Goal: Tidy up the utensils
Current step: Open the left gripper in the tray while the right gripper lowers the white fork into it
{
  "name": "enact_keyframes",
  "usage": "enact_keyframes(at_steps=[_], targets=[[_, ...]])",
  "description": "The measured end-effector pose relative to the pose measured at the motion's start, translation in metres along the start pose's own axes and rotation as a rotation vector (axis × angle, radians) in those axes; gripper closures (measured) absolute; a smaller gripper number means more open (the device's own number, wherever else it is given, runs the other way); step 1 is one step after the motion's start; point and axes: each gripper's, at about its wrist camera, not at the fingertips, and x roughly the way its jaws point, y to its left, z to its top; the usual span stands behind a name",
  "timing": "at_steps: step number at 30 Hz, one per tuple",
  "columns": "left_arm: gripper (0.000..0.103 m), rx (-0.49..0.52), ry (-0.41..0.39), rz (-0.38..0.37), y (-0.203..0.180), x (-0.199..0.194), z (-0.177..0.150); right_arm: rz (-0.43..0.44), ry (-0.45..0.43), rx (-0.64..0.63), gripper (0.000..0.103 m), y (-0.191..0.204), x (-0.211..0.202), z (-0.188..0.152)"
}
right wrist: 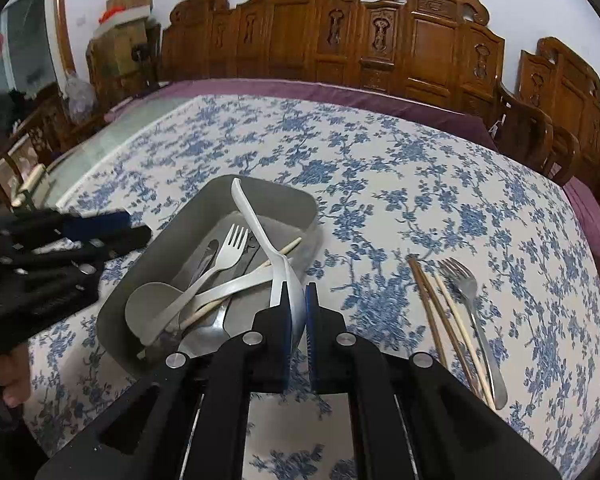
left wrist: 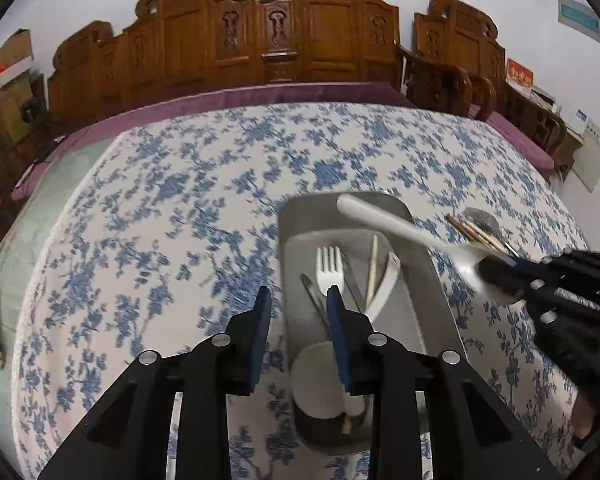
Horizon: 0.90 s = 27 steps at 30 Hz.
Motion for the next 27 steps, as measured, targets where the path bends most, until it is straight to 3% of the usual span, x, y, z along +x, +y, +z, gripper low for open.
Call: enact_keyframes(at_steps=[5, 16, 27], targets=[[0.07, -0.011, -0.026, 0.005, 0.011, -0.009, 0.005, -0.025, 0.028, -0.024, 0.096, 0.018, 0.017, 0.008], [0.07, -0.032, -0.046, -0.002, 0.022, -0.017, 0.009, -0.029, 0.058, -0.007, 0.096, 0.032, 0.038, 0.015], [0.07, -0.035, -0.052, -0.004, 0.022, -0.019, 0.009, 0.138, 0.053, 0.032, 0.089, 0.04, 0.033, 0.012]])
